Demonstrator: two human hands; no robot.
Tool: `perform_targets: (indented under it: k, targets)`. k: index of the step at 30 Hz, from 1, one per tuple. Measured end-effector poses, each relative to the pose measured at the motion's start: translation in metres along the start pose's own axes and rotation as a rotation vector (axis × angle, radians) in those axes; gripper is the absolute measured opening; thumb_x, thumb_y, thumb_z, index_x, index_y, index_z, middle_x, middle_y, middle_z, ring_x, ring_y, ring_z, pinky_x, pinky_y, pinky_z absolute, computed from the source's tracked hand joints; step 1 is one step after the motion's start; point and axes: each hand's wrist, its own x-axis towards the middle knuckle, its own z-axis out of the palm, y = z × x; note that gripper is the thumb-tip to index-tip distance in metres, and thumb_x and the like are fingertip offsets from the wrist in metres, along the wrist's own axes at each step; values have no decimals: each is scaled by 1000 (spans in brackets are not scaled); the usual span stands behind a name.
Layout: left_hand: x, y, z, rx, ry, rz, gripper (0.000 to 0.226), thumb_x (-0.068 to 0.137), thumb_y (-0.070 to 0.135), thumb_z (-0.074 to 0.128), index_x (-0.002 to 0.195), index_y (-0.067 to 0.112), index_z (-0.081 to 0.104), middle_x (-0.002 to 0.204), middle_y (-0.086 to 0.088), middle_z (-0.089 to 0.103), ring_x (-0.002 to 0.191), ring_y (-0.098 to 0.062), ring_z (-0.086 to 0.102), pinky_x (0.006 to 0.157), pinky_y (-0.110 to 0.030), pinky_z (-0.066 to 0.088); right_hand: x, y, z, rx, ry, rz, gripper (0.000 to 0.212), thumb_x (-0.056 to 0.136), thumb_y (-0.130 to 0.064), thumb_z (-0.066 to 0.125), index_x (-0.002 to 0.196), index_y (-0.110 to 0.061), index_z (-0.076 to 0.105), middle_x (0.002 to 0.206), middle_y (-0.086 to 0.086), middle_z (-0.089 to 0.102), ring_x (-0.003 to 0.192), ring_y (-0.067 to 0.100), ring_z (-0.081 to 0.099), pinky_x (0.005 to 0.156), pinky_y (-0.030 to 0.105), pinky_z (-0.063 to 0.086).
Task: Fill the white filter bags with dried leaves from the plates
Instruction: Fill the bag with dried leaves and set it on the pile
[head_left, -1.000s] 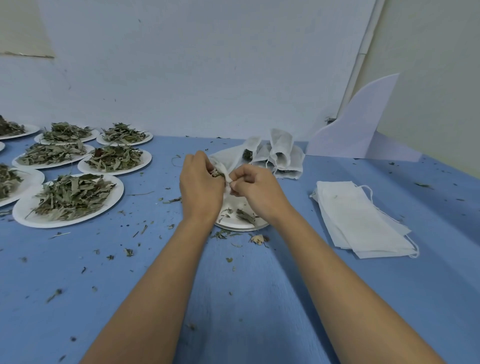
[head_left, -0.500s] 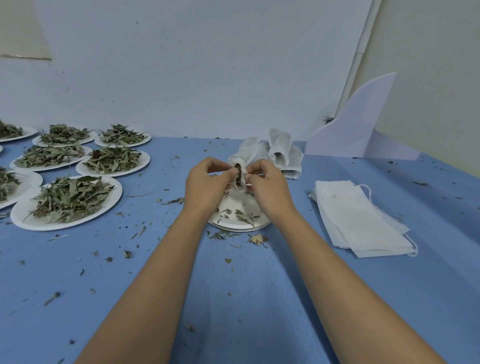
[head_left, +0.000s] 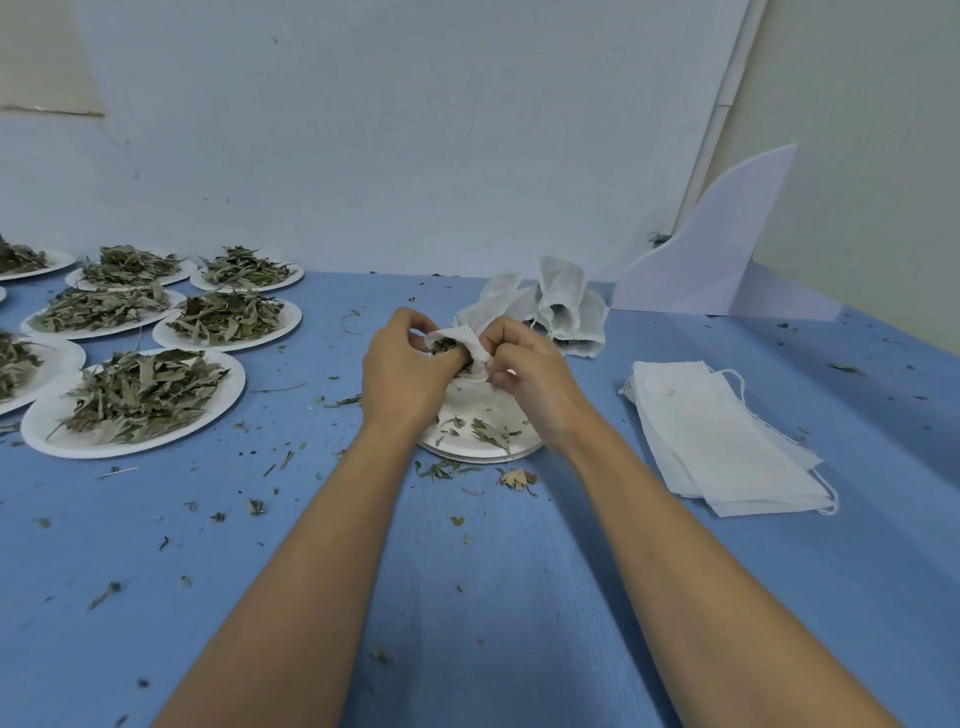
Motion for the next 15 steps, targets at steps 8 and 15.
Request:
perform_targets:
  k: [8,15]
  targets:
    - [-1,5,3,-35,16,-20,20,78,4,61,86,22,62,75,6,59,62,-8,58,44,-8,40,1,1,6,63,-34,33,7,57,-7,40,61,-12,43,66,5,35,65,14,28,60,27,26]
    - [-1,3,6,76,149,-13,22,76,1,57,92,15,52,95,-5,59,81,-20,52,60,-27,35,-1,-1,15,-28,0,34,11,74,-6,48,67,-15,50,67,-2,51,69,11,46,76,32,43]
